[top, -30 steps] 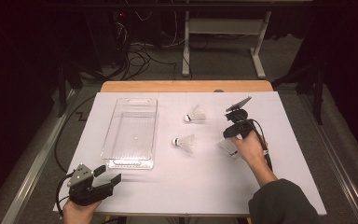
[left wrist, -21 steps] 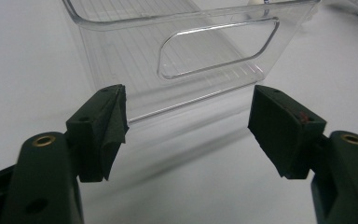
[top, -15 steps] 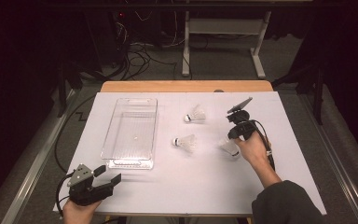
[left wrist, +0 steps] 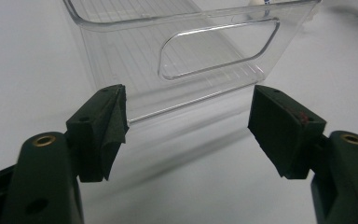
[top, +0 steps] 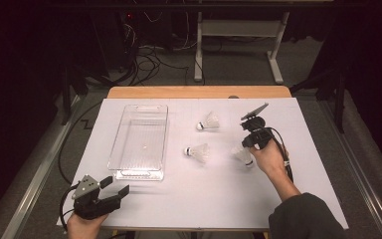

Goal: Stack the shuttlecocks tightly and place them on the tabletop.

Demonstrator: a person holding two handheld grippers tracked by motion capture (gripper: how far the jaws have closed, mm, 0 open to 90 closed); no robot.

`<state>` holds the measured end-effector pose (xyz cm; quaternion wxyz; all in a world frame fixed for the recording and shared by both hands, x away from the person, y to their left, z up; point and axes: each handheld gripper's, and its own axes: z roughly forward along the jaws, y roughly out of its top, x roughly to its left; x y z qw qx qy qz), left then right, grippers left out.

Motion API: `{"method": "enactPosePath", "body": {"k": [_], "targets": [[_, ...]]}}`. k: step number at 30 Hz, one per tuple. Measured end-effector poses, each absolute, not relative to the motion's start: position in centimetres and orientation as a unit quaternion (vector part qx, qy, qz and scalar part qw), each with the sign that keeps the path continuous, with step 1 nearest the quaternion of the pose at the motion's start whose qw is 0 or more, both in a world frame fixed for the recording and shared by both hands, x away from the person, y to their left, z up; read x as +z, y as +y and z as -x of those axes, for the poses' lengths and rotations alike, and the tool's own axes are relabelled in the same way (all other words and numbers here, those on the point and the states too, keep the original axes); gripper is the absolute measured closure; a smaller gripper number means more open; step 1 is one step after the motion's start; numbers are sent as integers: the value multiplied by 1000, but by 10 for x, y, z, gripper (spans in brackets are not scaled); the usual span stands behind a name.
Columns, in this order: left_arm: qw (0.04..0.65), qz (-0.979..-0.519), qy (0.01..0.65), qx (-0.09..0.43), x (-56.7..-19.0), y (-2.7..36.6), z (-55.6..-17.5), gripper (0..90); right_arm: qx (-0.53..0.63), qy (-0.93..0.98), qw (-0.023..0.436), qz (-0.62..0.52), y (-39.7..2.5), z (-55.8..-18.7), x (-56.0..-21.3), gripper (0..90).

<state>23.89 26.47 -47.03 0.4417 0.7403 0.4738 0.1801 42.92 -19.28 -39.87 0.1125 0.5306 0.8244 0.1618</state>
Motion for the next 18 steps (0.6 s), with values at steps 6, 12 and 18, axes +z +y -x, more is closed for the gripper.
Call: {"method": "enactPosePath", "body": {"k": [6, 12, 18], "targets": [[441, -741, 473, 179, -470, 265, -239, 292, 174, 828, 117, -519, -185, -428, -395, 898], [441, -741, 473, 179, -470, 265, -239, 292, 189, 833, 121, -506, -174, -427, -393, 898], [441, -741, 473, 179, -470, 265, -239, 293, 204, 834, 123, -498, -165, -426, -392, 898]]}}
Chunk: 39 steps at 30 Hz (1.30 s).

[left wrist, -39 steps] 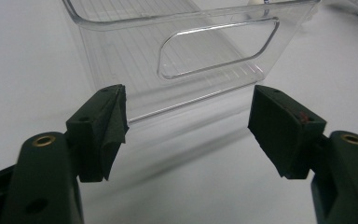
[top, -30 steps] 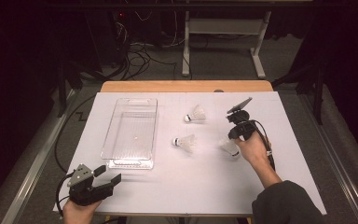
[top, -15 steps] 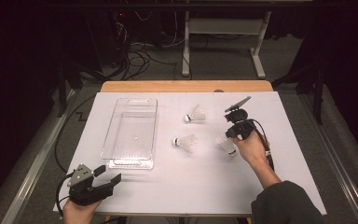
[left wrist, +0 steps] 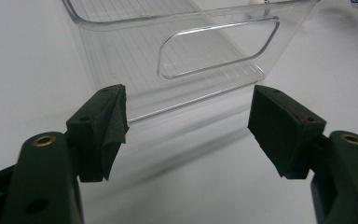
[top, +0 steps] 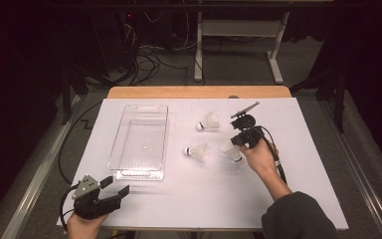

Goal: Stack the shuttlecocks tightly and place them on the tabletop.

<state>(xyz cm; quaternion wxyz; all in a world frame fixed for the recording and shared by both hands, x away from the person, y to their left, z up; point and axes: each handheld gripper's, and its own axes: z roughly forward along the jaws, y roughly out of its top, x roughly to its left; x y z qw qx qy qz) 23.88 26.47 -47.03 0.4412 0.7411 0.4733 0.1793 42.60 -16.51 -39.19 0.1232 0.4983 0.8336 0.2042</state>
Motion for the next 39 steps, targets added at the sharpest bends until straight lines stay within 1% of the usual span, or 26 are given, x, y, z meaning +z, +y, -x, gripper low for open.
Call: {"method": "enactPosePath", "body": {"k": [10, 25, 39], "targets": [[441, -741, 473, 180, -470, 265, -239, 293, 226, 831, 128, -492, -161, -425, -394, 897], [442, -741, 473, 180, -470, 265, -239, 293, 224, 835, 124, -487, -160, -425, -403, 890], [441, -741, 473, 180, -470, 265, -239, 294, 226, 835, 121, -488, -173, -420, -404, 856]]}}
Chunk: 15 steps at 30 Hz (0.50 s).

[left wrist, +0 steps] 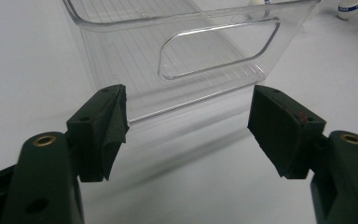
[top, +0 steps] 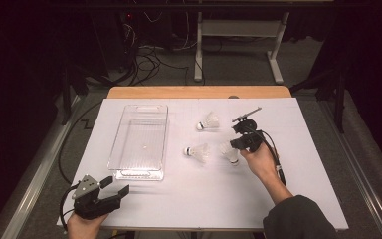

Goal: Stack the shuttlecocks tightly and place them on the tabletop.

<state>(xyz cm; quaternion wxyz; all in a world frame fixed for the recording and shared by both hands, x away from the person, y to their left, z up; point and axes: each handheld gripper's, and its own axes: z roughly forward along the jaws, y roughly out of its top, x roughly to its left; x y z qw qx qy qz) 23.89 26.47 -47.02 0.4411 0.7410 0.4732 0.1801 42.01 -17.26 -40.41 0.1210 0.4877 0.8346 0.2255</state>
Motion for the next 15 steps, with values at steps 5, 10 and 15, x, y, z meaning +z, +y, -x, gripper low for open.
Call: {"method": "enactPosePath", "body": {"k": [5, 10, 15], "targets": [[441, -741, 473, 180, -470, 265, -239, 294, 228, 834, 119, -489, -179, -416, -404, 843], [440, -741, 473, 180, -470, 264, -239, 294, 231, 832, 116, -490, -187, -413, -405, 836], [439, -741, 474, 179, -471, 264, -239, 294, 233, 833, 111, -490, -192, -409, -405, 831]]}}
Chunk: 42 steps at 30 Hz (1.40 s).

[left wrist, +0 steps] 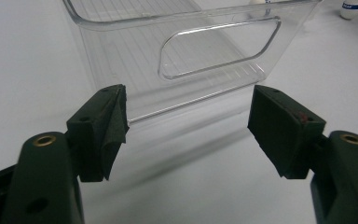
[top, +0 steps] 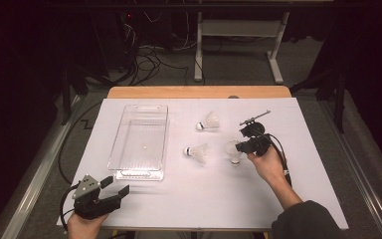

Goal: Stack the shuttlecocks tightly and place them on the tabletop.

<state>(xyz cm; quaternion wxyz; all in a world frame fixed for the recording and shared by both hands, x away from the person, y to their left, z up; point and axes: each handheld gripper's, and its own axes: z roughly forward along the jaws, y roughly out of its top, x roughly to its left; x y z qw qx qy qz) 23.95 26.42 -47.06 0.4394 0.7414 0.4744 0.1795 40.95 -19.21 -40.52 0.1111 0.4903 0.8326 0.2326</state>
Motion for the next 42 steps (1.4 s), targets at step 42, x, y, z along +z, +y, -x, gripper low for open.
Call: {"method": "enactPosePath", "body": {"k": [42], "targets": [[439, -738, 480, 180, -471, 264, -240, 295, 260, 811, 95, -516, -248, -388, -431, 603]]}}
